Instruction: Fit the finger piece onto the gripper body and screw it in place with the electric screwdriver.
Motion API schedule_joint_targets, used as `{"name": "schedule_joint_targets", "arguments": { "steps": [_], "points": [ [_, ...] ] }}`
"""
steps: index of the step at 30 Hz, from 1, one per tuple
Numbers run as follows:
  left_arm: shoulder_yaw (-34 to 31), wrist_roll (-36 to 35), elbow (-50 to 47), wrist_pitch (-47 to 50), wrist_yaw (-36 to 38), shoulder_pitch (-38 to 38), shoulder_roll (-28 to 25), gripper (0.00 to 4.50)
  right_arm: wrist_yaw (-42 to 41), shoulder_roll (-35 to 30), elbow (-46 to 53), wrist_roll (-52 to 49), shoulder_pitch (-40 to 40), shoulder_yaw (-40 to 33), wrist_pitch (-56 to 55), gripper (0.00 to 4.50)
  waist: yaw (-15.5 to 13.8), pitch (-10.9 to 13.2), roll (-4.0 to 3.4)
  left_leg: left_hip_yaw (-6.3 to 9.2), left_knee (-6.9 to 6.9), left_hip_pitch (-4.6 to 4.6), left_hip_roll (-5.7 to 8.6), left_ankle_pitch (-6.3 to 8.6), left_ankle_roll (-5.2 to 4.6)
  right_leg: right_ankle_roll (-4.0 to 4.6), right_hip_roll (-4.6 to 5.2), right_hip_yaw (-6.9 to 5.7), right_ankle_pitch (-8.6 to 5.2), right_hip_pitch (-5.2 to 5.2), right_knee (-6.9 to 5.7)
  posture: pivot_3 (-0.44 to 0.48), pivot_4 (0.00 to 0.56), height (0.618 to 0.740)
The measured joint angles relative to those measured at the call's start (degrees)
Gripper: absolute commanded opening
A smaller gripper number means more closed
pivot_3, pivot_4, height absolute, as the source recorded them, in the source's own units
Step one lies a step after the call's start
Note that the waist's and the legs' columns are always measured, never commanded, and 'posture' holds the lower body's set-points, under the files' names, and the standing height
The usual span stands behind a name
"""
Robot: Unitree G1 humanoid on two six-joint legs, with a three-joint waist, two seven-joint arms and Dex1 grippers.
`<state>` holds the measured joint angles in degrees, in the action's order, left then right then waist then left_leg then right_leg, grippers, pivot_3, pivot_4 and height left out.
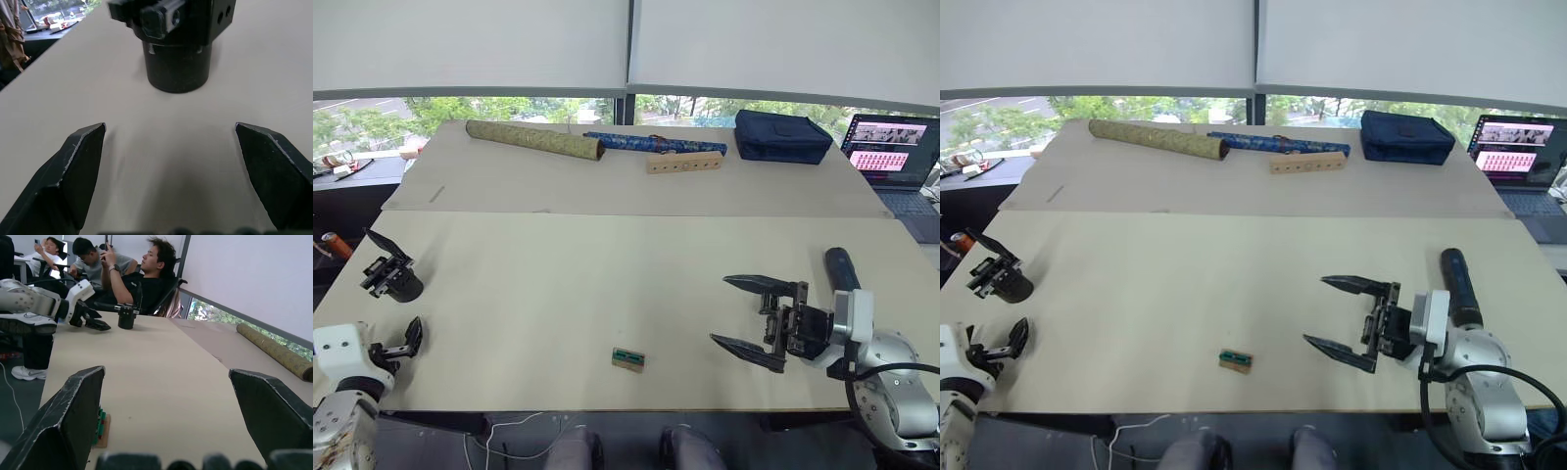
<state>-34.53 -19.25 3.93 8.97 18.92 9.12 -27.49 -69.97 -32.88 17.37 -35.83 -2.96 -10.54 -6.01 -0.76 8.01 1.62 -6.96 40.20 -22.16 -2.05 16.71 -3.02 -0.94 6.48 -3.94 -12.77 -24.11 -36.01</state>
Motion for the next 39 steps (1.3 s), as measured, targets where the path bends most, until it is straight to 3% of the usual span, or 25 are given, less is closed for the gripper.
{"name": "schedule_joint_targets", "arguments": {
  "steps": [14, 17, 20, 24, 30, 36, 39],
  "points": [
    [4.3, 5.6, 20.3, -10.1, -1.4, -16.0, -3.4, 4.5, 0.4, 0.0, -0.1, 1.3, -1.3, -0.2, -2.1, 4.49, -0.1, 0.0, -0.04, 0.0, -0.03, 0.06, 0.01, -0.13, 0.22, -0.01, 0.06, -0.02, 0.02, 0.01, -0.09, 0.0, 0.15, 0.74],
    [4.5, 5.7, 22.6, -11.5, -1.5, -17.3, -3.5, 3.63, 0.7, 0.0, 0.0, 1.4, -1.5, -0.2, -2.2, 4.5, -0.1, -0.1, -0.12, 0.01, -0.06, 0.12, 0.01, -0.15, 0.25, 0.0, 0.07, -0.02, 0.02, 0.03, -0.12, 0.0, 0.15, 0.74],
    [4.4, 5.4, 24.0, -12.6, -1.2, -17.6, -3.4, 2.32, 1.5, 0.0, 0.0, 1.5, -2.2, -0.3, -2.3, 4.5, -0.1, -0.2, -0.26, 0.01, -0.13, 0.17, 0.01, -0.16, 0.26, 0.0, 0.08, -0.01, 0.02, 0.04, -0.12, 0.0, 0.15, 0.74],
    [3.5, 3.1, 24.5, -15.4, 0.3, -17.7, -1.9, 2.31, 2.0, -0.2, 0.1, 1.5, -2.6, -0.8, -2.3, 4.5, -0.2, -0.2, -0.27, 0.01, -0.13, 0.12, 0.02, -0.15, 0.25, -0.01, 0.1, -0.02, 0.02, 0.03, -0.09, 0.0, 0.15, 0.74],
    [7.4, -2.9, 14.3, -15.2, 7.3, -16.8, 3.0, 2.31, 3.7, -1.8, 3.0, 1.5, -3.2, -1.4, -1.7, 4.5, -0.8, 0.0, 0.21, 0.09, 0.01, -0.17, 0.03, -0.14, 0.23, -0.06, 0.12, -0.15, 0.06, -0.06, 0.0, 0.0, 0.15, 0.74],
    [20.9, -4.0, -4.2, -10.6, 19.1, -15.5, 1.5, 2.31, 4.8, -3.1, 4.4, 1.4, -4.8, -1.7, -0.4, 4.5, -0.4, 0.0, 0.27, 0.05, -0.01, -0.15, 0.09, -0.13, 0.21, -0.06, 0.1, -0.07, 0.06, -0.02, 0.13, 0.0, 0.15, 0.74],
    [30.2, -1.7, -7.0, -10.7, 25.2, -14.2, 2.0, 2.31, 5.4, -3.6, 4.7, 1.4, -5.2, -1.7, 0.1, 4.5, 0.1, 0.0, 0.18, 0.0, -0.03, -0.09, 0.06, -0.13, 0.22, -0.06, -0.01, -0.02, 0.05, -0.03, 0.12, 0.0, 0.15, 0.74]
  ]
}}
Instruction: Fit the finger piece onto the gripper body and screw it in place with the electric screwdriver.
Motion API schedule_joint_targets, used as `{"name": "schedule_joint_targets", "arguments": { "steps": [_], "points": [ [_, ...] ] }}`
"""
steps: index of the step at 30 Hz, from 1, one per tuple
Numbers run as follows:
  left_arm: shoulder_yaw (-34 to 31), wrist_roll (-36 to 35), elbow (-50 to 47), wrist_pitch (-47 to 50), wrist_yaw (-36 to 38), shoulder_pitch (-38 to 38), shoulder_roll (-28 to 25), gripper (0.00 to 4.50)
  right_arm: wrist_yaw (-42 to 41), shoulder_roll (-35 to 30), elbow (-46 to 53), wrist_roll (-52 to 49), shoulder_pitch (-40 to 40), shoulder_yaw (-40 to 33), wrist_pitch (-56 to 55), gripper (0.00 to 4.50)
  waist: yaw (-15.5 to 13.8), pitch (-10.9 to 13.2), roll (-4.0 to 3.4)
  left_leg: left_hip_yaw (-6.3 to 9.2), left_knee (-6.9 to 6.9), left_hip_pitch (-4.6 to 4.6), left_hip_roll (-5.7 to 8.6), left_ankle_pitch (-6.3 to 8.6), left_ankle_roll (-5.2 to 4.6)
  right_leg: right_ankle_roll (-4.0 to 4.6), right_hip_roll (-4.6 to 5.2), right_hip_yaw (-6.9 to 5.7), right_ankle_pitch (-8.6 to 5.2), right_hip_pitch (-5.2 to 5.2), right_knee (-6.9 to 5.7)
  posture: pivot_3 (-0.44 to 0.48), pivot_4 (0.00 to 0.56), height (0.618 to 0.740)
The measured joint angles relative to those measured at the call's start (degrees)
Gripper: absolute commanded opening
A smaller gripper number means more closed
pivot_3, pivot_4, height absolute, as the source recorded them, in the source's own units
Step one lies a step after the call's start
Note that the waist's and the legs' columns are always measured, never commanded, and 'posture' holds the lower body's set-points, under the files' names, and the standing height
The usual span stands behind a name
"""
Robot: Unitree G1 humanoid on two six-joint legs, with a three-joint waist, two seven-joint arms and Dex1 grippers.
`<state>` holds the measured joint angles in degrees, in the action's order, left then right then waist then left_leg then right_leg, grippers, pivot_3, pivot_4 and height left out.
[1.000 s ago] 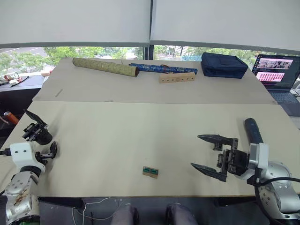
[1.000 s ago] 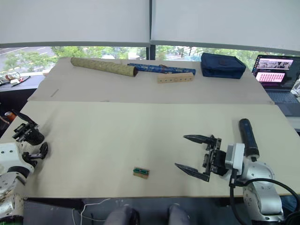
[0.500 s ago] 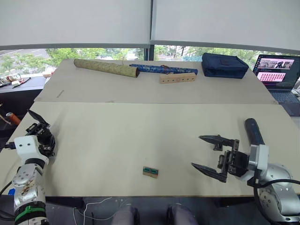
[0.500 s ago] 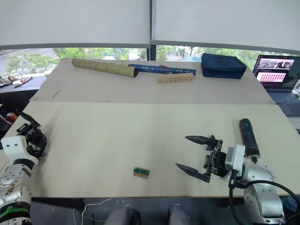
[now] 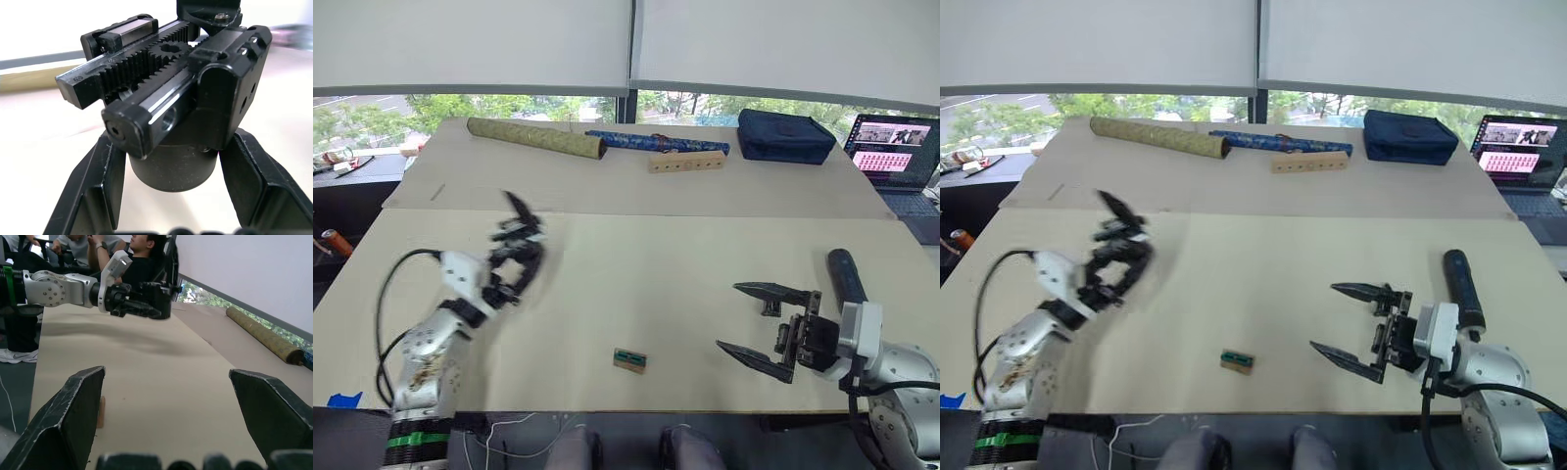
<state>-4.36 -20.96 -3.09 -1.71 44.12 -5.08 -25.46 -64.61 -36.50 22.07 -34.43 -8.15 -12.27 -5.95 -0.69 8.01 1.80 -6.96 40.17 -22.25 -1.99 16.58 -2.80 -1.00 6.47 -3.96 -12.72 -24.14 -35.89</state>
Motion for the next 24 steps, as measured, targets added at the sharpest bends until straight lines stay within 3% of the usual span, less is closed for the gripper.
{"name": "schedule_joint_targets", "arguments": {
  "steps": [3, 7, 17, 24],
  "points": [
    [6.5, 4.2, 0.9, -1.4, 1.9, 0.4, 1.2, 2.31, 0.4, -0.3, 0.3, 0.0, -1.2, -0.1, 0.3, 4.5, 0.1, 0.0, -0.01, 0.04, -0.02, -0.01, -0.01, -0.02, 0.02, 0.01, -0.1, 0.0, -0.01, -0.04, -0.05, 0.0, 0.15, 0.74],
    [10.4, 8.8, 3.3, -3.6, 1.5, -1.6, 3.4, 2.31, 0.8, -1.2, 1.6, 0.0, -3.3, -0.6, 0.4, 4.5, -0.2, 0.0, -0.07, 0.1, 0.01, -0.04, 0.01, 0.17, -0.33, 0.01, -0.06, 0.0, 0.0, -0.02, -0.08, 0.0, 0.15, 0.74],
    [16.6, 13.3, 9.3, -5.5, 2.0, -5.8, 7.4, 2.31, -2.0, -1.8, 2.0, -0.2, -9.3, -2.6, 0.3, 4.5, -0.7, 0.0, -0.08, 0.08, 0.11, -0.06, 0.05, 0.3, -0.58, -0.03, 0.0, -0.01, 0.01, 0.04, 0.0, 0.0, 0.15, 0.74],
    [17.2, 14.0, 13.3, -6.3, 3.0, -8.4, 8.8, 2.31, -6.0, -2.2, -1.1, -0.5, -12.2, -6.0, -1.9, 4.5, -1.1, -0.1, -0.36, 0.11, 0.17, 0.06, 0.05, 0.33, -0.65, -0.06, 0.02, 0.01, 0.03, 0.18, -0.02, 0.0, 0.15, 0.74]
  ]
}}
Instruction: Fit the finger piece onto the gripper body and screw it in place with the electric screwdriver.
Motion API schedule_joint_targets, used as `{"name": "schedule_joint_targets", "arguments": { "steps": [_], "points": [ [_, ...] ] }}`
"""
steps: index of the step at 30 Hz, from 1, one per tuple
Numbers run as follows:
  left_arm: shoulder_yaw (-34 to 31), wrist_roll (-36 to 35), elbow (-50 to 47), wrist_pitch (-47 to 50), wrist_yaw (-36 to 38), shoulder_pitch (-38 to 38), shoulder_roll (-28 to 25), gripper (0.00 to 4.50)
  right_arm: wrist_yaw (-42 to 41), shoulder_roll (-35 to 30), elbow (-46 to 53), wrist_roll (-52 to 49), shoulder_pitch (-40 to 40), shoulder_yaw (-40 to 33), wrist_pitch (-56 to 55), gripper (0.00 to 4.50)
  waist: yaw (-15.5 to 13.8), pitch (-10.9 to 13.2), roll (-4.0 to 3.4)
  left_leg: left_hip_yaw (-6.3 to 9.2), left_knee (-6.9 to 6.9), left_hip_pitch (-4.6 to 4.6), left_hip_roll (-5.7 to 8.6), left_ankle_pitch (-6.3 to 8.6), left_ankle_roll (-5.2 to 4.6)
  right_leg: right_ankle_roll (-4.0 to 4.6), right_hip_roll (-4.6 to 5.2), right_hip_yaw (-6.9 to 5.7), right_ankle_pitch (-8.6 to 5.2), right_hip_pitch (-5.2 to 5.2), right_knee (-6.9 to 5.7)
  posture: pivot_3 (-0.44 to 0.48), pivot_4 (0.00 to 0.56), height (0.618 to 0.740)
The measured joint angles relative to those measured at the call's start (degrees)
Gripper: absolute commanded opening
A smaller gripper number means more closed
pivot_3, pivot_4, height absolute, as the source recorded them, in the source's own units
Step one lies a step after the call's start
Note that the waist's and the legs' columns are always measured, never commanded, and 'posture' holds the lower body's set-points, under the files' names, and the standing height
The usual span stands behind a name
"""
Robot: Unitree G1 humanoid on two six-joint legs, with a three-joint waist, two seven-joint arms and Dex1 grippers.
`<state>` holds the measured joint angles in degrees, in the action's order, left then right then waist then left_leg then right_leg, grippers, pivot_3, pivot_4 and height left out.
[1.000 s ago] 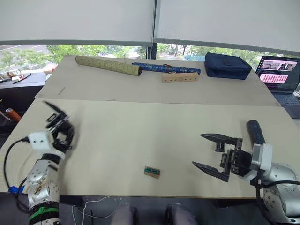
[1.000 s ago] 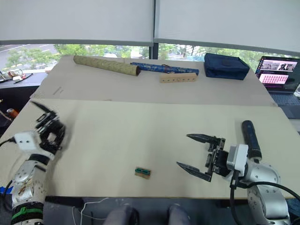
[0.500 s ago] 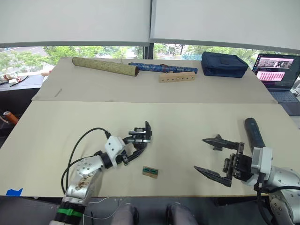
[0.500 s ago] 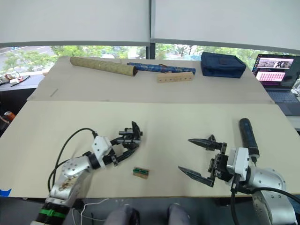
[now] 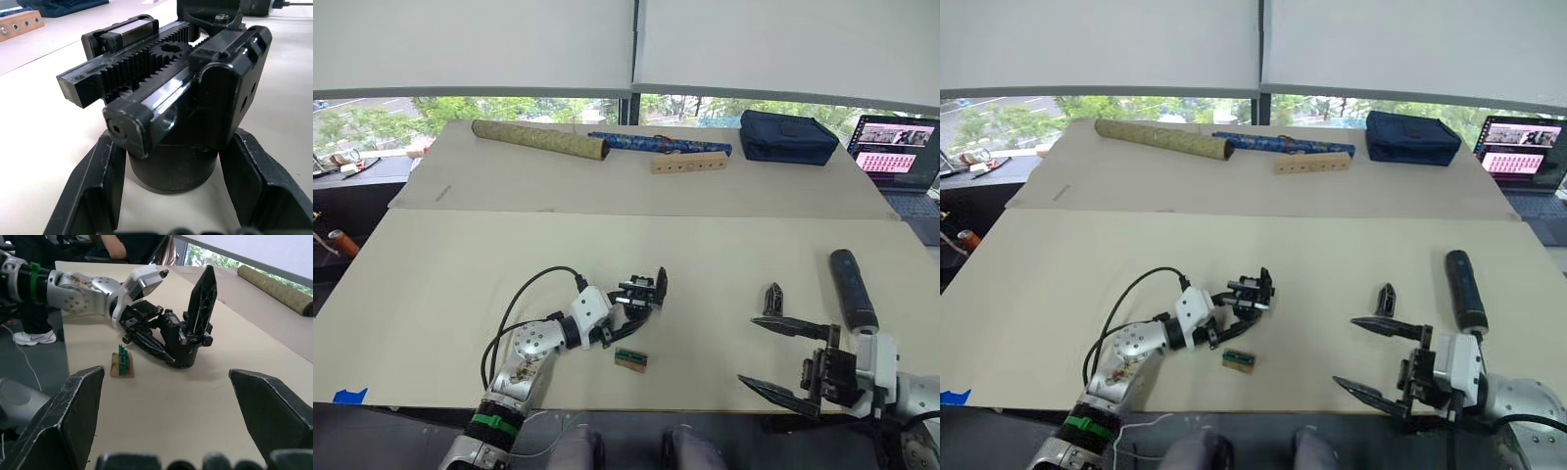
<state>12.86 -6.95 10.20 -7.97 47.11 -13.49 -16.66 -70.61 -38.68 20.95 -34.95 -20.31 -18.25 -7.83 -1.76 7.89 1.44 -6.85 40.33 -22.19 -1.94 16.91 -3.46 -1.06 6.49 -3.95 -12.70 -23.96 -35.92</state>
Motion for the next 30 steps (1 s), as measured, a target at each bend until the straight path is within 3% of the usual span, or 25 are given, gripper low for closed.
{"name": "schedule_joint_targets", "arguments": {
  "steps": [17, 21, 22, 30],
  "points": [
    [0.0, -0.2, 0.6, 5.5, 1.1, -1.7, -1.1, 2.31, -1.8, 1.3, -1.3, 0.0, -2.6, -0.6, -4.3, 4.5, 0.0, -0.3, -0.46, 0.05, -0.05, 0.46, -0.07, 0.01, 0.0, 0.03, -0.03, 0.04, -0.02, 0.4, -0.02, 0.0, 0.15, 0.74],
    [0.0, -0.2, 0.3, 6.8, 1.0, -1.6, -1.5, 4.23, -1.8, 1.3, -2.1, 0.1, -1.8, -0.6, -4.4, 4.5, 0.3, -0.3, -0.47, 0.06, -0.06, 0.49, -0.07, 0.01, 0.0, 0.03, -0.02, 0.04, -0.02, 0.44, 0.01, 0.0, 0.15, 0.74],
    [-0.1, -0.2, 0.2, 7.0, 1.0, -1.5, -1.7, 4.44, -1.8, 1.3, -2.3, 0.1, -1.4, -0.6, -4.4, 4.5, 0.4, -0.3, -0.49, 0.06, -0.07, 0.51, -0.07, 0.01, 0.0, 0.03, -0.02, 0.04, -0.02, 0.46, 0.01, 0.0, 0.15, 0.74],
    [-1.9, -2.6, -0.7, 8.6, 3.0, -1.0, -6.0, 4.44, -0.7, 1.1, -2.3, 0.1, 1.4, -0.2, -3.6, 4.5, 1.3, -0.3, -0.53, 0.04, -0.36, 0.77, -0.13, 0.0, 0.04, 0.12, -0.05, 0.08, -0.08, 0.51, 0.02, 0.0, 0.15, 0.74]
  ]
}}
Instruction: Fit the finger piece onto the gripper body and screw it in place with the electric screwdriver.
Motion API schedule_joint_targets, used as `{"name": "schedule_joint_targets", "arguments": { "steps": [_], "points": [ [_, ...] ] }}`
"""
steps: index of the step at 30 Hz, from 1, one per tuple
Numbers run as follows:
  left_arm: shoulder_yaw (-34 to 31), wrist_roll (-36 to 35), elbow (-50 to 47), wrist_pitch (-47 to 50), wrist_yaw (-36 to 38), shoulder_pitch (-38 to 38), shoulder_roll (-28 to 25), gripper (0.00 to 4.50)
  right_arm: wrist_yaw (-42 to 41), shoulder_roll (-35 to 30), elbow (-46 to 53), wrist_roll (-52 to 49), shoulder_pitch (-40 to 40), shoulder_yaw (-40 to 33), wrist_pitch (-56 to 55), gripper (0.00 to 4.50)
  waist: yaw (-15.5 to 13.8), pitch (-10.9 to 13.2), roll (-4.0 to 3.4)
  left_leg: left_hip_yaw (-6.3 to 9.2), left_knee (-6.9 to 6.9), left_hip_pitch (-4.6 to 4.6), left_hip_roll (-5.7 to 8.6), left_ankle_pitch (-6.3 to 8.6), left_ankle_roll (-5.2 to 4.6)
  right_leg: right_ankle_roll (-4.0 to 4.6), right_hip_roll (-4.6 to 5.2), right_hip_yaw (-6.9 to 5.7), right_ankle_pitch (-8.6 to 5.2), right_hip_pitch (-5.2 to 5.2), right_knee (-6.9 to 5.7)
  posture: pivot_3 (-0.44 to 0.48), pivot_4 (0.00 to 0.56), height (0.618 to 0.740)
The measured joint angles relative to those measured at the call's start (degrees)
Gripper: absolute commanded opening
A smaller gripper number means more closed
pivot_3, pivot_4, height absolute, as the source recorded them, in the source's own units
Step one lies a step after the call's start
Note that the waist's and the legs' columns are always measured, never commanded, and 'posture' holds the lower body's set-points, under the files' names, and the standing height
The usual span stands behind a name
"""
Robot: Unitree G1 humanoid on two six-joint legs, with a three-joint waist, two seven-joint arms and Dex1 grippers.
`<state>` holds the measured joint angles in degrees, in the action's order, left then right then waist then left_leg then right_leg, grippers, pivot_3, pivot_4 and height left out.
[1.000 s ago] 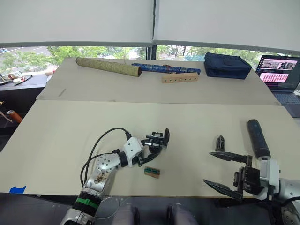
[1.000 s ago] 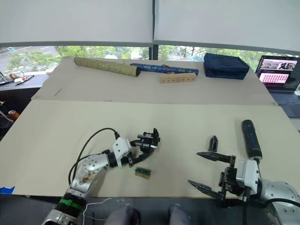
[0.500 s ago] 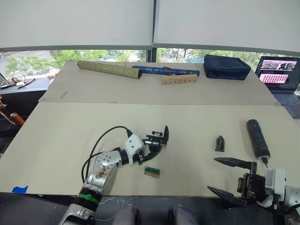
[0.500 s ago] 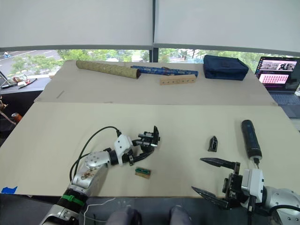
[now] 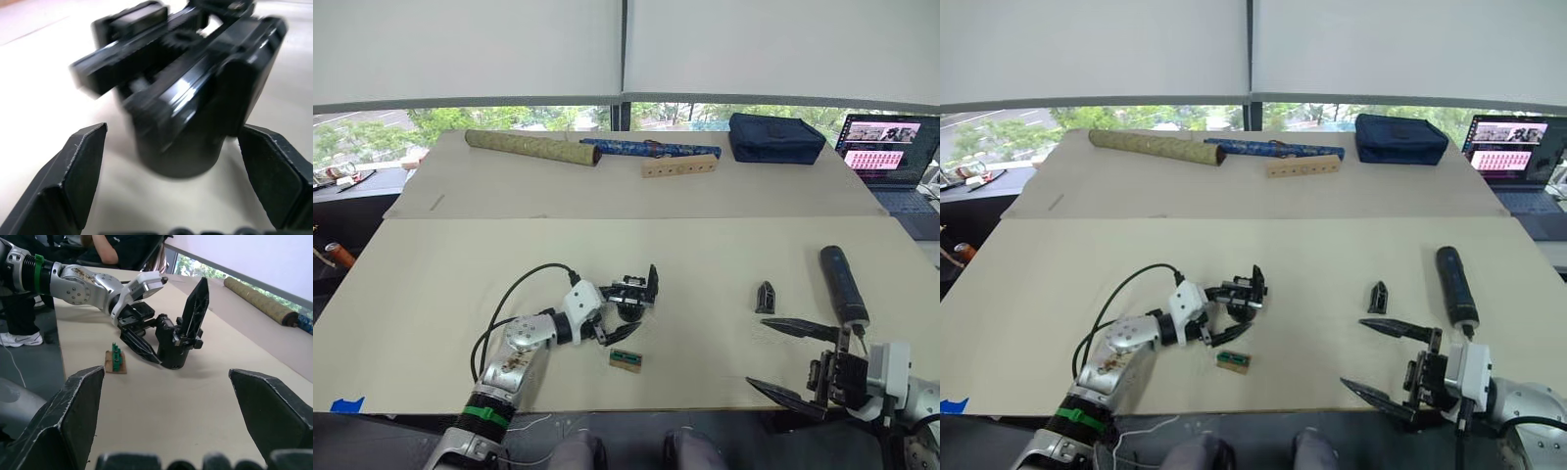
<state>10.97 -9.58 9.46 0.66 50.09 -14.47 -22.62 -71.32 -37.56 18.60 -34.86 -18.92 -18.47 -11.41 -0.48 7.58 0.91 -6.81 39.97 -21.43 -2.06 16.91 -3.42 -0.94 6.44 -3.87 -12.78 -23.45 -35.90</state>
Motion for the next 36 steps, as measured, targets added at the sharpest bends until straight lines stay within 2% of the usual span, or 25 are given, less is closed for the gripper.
{"name": "schedule_joint_targets", "arguments": {
  "steps": [6, 11, 17, 26, 32, 34, 36],
  "points": [
    [-3.4, -3.4, 4.7, -0.9, 8.5, -2.0, -6.7, 4.44, 1.9, -0.1, 1.4, 0.4, 1.3, 1.6, 1.9, 4.5, -0.2, 0.0, -0.02, -0.01, -0.12, -0.02, 0.0, -0.03, 0.05, 0.06, 0.0, -0.05, -0.06, -0.06, 0.01, 0.0, 0.15, 0.74],
    [-0.7, -3.1, 12.2, -4.6, 20.9, -9.3, -9.5, 4.44, 2.9, -0.3, 2.0, 1.0, 2.9, 2.6, 2.8, 4.5, -0.9, 0.1, 0.01, -0.02, 0.25, -0.86, 0.14, -0.03, 0.02, -0.02, 0.01, -0.09, -0.01, -0.67, -0.02, 0.0, 0.15, 0.74],
    [2.5, -0.1, 22.3, -9.8, 26.3, -19.0, -3.9, 4.44, 4.1, -0.3, 2.3, 1.0, 3.6, 3.2, 3.2, 4.5, -1.4, 0.1, 0.06, -0.11, 0.72, -1.03, 0.22, 0.01, -0.05, -0.24, 0.0, -0.04, 0.0, -0.62, 0.04, 0.0, 0.15, 0.74],
    [3.5, 1.7, 32.2, -15.6, 28.8, -23.5, 2.7, 4.44, 6.5, -0.4, 5.9, 1.0, -0.8, 1.8, 3.8, 4.5, -1.5, 0.2, 0.21, -0.07, 0.83, -1.1, 0.2, 0.21, -0.38, -0.33, 0.04, -0.04, 0.02, -0.63, 0.0, 0.0, 0.15, 0.74],
    [3.3, 1.6, 33.6, -15.8, 29.8, -24.0, 5.0, 4.44, 8.7, -0.4, 8.9, 1.4, -3.4, 1.9, 4.1, 4.5, -1.5, 0.2, 0.23, -0.05, 0.85, -1.14, 0.2, 0.21, -0.39, -0.34, 0.02, -0.04, 0.02, -0.67, 0.0, 0.0, 0.15, 0.74],
    [3.3, 1.7, 33.9, -16.3, 29.7, -24.0, 5.3, 3.93, 9.1, -0.4, 9.1, 1.6, -4.2, 1.9, 4.1, 4.5, -1.5, 0.2, 0.23, -0.04, 0.85, -1.14, 0.2, 0.21, -0.39, -0.34, 0.02, -0.05, 0.02, -0.65, 0.0, 0.0, 0.15, 0.74],
    [3.0, 2.1, 34.4, -17.4, 28.8, -24.0, 5.7, 3.24, 9.5, -0.4, 9.3, 1.8, -4.5, 1.9, 4.1, 4.5, -1.6, 0.2, 0.23, -0.03, 0.86, -1.14, 0.21, 0.22, -0.4, -0.34, 0.04, -0.05, 0.02, -0.64, 0.0, 0.0, 0.15, 0.74]
  ]
}}
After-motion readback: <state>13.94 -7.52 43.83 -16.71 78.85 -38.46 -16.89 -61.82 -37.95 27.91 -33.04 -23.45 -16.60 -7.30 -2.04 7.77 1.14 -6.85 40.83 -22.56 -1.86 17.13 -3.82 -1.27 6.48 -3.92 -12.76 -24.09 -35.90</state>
